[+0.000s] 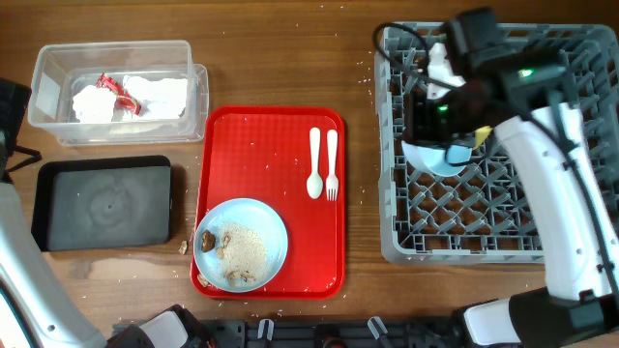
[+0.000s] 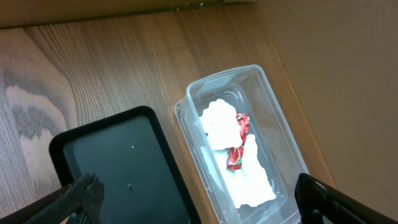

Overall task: Sort waste into correct bins and load items into the dishwasher rack
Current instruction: 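Place the light-blue bowl upside down in the rack, then grasp the white spoon with the right gripper and lift it, then insert the white spoon upright into the rack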

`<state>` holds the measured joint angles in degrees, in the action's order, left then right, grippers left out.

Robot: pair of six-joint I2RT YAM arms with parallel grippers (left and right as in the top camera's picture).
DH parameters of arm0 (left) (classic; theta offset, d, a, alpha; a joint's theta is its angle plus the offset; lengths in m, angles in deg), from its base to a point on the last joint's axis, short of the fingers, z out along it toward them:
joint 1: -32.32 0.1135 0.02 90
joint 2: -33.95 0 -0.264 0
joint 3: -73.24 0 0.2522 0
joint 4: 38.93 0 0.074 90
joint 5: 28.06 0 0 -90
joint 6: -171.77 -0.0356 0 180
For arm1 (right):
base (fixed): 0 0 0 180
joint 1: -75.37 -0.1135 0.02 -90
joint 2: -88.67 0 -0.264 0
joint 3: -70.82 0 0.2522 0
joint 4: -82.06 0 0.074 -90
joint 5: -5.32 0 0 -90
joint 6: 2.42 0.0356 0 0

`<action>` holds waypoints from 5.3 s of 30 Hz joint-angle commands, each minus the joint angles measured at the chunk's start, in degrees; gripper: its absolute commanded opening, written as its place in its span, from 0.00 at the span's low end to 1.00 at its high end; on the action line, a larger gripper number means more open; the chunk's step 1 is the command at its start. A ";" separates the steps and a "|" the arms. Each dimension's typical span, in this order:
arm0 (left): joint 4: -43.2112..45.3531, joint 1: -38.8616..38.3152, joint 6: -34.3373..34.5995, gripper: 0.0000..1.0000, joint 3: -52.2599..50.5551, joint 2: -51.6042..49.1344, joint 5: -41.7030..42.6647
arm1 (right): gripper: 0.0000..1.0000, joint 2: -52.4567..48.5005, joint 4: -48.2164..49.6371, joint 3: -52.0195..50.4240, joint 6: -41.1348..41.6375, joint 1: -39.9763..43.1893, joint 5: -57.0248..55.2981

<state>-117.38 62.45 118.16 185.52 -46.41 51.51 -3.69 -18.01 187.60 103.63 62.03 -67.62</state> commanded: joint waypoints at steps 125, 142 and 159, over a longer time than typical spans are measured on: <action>-0.04 0.26 0.55 1.00 0.07 -0.13 -0.07 | 0.04 -46.51 13.94 11.74 18.36 -23.32 -13.18; -0.04 0.26 0.55 1.00 0.07 -0.13 -0.09 | 0.04 -17.99 12.57 11.34 -10.05 6.84 -20.57; -0.04 0.26 0.55 1.00 0.07 -0.13 -0.07 | 0.54 -17.18 16.70 -3.61 -10.91 8.33 -11.04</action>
<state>-117.38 62.45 118.16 185.52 -46.41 51.51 -21.28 0.77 181.74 91.39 70.33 -85.13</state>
